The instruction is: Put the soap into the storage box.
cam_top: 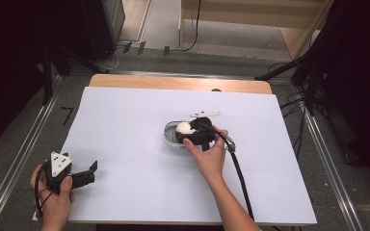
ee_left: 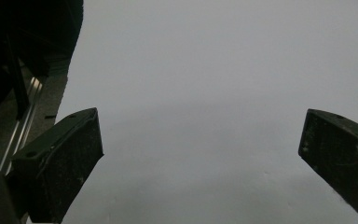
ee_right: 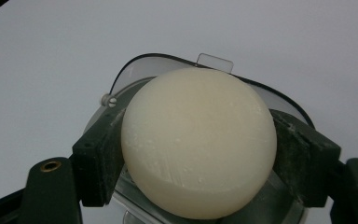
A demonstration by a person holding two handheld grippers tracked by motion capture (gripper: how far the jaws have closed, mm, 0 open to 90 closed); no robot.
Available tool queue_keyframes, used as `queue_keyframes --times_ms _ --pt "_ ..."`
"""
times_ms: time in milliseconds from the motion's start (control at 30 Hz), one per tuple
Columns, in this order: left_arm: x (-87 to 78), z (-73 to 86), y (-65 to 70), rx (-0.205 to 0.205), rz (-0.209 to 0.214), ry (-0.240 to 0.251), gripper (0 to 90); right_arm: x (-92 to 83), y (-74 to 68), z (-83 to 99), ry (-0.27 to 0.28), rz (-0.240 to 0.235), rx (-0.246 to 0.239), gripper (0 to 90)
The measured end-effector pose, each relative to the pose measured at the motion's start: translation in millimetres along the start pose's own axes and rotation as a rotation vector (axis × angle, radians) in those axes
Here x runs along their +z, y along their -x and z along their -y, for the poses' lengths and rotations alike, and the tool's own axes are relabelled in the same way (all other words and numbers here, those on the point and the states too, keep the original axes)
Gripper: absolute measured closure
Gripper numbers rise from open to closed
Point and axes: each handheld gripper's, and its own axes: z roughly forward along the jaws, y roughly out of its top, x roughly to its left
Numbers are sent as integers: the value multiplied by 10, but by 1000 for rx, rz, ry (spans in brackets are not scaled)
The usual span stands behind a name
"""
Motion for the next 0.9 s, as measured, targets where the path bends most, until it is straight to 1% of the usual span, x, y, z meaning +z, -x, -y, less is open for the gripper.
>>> queue_keyframes --times_ms 267,400,500,633,733,800,900 --pt "-2 0 0 1 0 1 2 47 -20 25 -13 34 -5 249" --pt "-2 1 -2 2 0 2 2 56 -14 31 -10 49 7 249" --pt "-2 1 -1 1 0 2 2 61 -19 40 -15 48 11 249" --pt "-2 1 1 1 0 1 2 58 -24 43 -15 44 -1 248" --pt "-3 1 0 2 1 1 3 45 -18 43 -5 46 6 246" --pt "-1 1 4 3 -1 1 2 24 -14 36 13 44 13 244" --pt "-1 1 6 3 -2 1 2 -16 5 19 29 26 27 241"
